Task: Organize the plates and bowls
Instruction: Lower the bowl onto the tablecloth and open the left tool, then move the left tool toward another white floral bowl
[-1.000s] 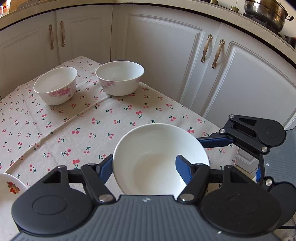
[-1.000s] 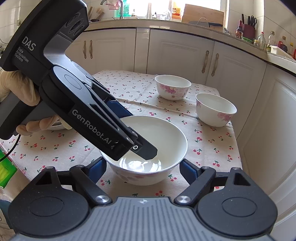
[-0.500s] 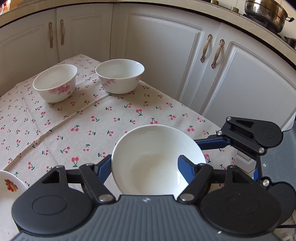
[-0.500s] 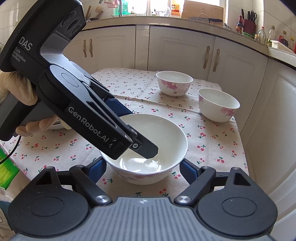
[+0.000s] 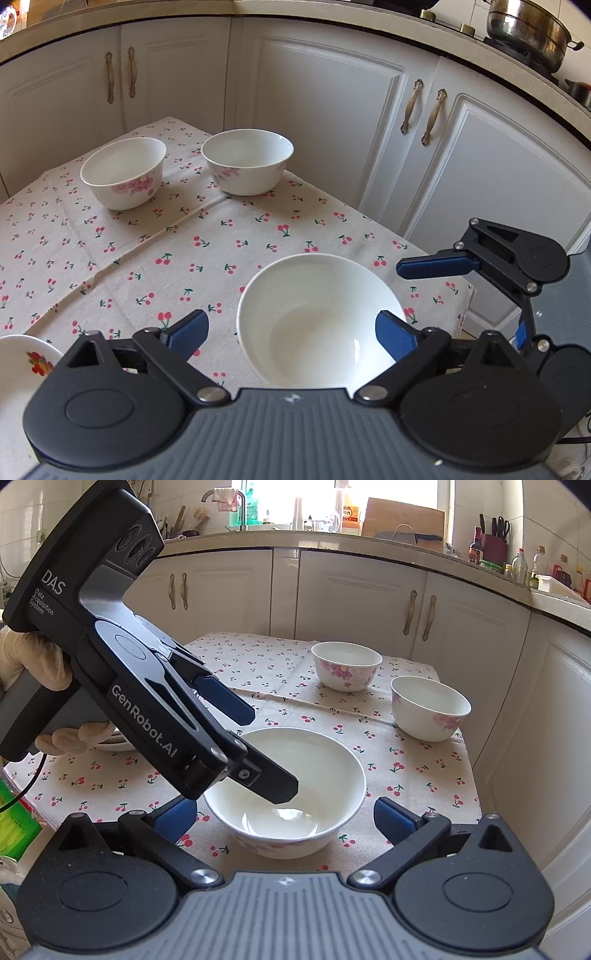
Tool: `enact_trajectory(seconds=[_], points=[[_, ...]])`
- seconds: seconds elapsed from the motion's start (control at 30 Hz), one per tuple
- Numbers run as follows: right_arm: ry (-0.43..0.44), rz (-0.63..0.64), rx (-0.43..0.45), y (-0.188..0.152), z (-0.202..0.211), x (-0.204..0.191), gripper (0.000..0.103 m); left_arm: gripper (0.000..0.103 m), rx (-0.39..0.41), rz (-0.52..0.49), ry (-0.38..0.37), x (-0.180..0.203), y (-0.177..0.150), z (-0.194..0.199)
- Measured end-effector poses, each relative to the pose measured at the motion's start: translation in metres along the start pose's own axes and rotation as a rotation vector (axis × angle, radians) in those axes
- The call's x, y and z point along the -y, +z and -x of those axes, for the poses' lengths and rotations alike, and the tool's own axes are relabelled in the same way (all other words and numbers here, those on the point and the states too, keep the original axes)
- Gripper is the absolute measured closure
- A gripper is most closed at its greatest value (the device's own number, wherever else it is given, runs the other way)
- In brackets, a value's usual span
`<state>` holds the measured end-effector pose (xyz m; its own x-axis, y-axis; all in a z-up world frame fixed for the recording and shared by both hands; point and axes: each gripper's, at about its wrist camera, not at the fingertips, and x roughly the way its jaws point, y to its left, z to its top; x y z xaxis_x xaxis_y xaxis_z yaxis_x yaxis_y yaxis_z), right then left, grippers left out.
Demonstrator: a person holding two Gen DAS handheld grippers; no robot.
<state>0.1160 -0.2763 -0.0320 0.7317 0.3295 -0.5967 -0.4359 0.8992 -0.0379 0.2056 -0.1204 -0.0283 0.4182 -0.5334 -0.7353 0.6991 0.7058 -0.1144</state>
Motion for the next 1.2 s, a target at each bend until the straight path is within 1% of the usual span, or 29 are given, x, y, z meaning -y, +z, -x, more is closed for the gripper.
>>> enact_trajectory(seconds=[0.13,0.2,0.23,0.27,0.33,0.4,0.47,0.6,0.63,0.7,0.77,0.87,1.0,1.1,1.2], points=[[-0.021,0.010,0.016,0.002,0.007,-0.001,0.000,0.005,0.020,0.007,0.032,-0.002,0.001,0.010],[-0.031,0.007,0.027,0.002,0.011,0.000,0.000,0.001,0.064,0.018,0.037,-0.004,0.001,0.018],[-0.032,0.003,0.033,0.002,0.013,0.001,0.000,0.000,0.089,0.014,0.058,-0.004,0.000,0.022],[-0.036,-0.001,0.040,0.002,0.015,0.002,0.000,0.001,0.114,0.003,0.078,-0.003,0.000,0.026],[-0.042,-0.009,0.051,0.002,0.019,0.004,0.000,0.001,0.155,-0.045,0.085,-0.001,-0.003,0.033],[-0.046,-0.013,0.059,0.002,0.021,0.005,0.000,0.001,0.149,-0.061,0.069,-0.001,-0.004,0.036],[-0.056,-0.005,0.068,0.004,0.022,0.007,0.000,0.001,0.127,-0.052,0.016,-0.002,-0.004,0.038],[-0.087,0.016,0.087,0.006,0.025,0.013,0.000,0.001,0.085,-0.081,-0.001,0.003,-0.002,0.039],[-0.096,0.017,0.093,0.007,0.027,0.016,0.000,0.001,0.071,-0.088,0.006,0.004,0.000,0.038],[-0.107,0.017,0.103,0.008,0.029,0.022,0.000,0.001,0.065,-0.077,0.031,0.003,0.003,0.036],[-0.123,0.021,0.111,0.009,0.030,0.029,0.000,0.001,0.063,-0.059,0.040,0.000,0.008,0.034],[-0.144,0.027,0.111,0.009,0.029,0.039,0.000,0.001,0.072,-0.044,0.082,-0.004,0.020,0.030],[-0.159,0.030,0.103,0.009,0.023,0.054,0.000,0.001,0.107,-0.044,0.108,-0.008,0.041,0.024],[-0.159,0.026,0.097,0.009,0.016,0.067,0.000,0.001,0.133,-0.060,0.108,-0.008,0.057,0.016],[-0.164,0.024,0.094,0.010,0.008,0.079,0.000,0.001,0.136,-0.038,0.079,-0.010,0.073,0.005]])
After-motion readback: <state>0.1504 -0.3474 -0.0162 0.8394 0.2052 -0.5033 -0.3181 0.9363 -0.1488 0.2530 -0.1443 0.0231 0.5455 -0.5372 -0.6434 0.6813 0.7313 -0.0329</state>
